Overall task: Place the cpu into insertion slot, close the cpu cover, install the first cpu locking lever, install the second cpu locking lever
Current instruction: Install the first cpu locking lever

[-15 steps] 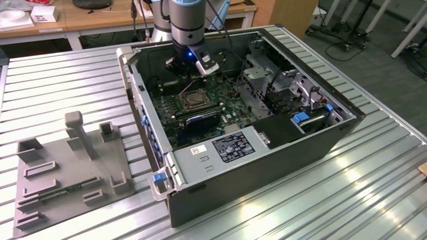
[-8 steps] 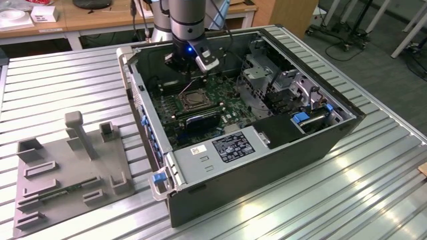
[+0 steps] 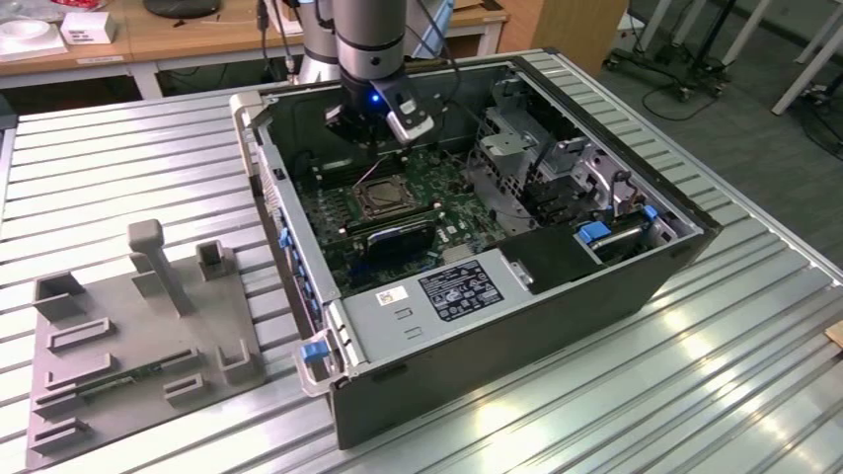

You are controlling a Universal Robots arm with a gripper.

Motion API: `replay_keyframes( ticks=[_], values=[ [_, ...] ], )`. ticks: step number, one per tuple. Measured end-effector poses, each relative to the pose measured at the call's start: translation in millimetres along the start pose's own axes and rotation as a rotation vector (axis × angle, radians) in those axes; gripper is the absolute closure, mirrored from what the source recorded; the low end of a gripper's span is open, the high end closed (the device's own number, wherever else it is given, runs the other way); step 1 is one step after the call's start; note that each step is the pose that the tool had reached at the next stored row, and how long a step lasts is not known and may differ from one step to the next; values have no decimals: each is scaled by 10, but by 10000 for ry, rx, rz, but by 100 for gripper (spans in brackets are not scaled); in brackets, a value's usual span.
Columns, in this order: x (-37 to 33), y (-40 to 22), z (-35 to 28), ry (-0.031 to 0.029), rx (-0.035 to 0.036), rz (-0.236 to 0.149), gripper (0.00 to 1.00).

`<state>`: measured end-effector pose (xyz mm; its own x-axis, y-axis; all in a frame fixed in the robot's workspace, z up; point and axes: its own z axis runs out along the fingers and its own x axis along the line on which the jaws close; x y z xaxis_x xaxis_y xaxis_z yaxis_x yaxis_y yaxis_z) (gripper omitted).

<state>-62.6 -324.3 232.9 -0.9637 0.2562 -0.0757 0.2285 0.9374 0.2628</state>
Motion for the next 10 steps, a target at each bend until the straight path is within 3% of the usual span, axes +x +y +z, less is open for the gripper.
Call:
replay_keyframes(
  ticks=[10],
  values=[
    [34, -41, 27, -95, -26, -25, 89]
  ],
)
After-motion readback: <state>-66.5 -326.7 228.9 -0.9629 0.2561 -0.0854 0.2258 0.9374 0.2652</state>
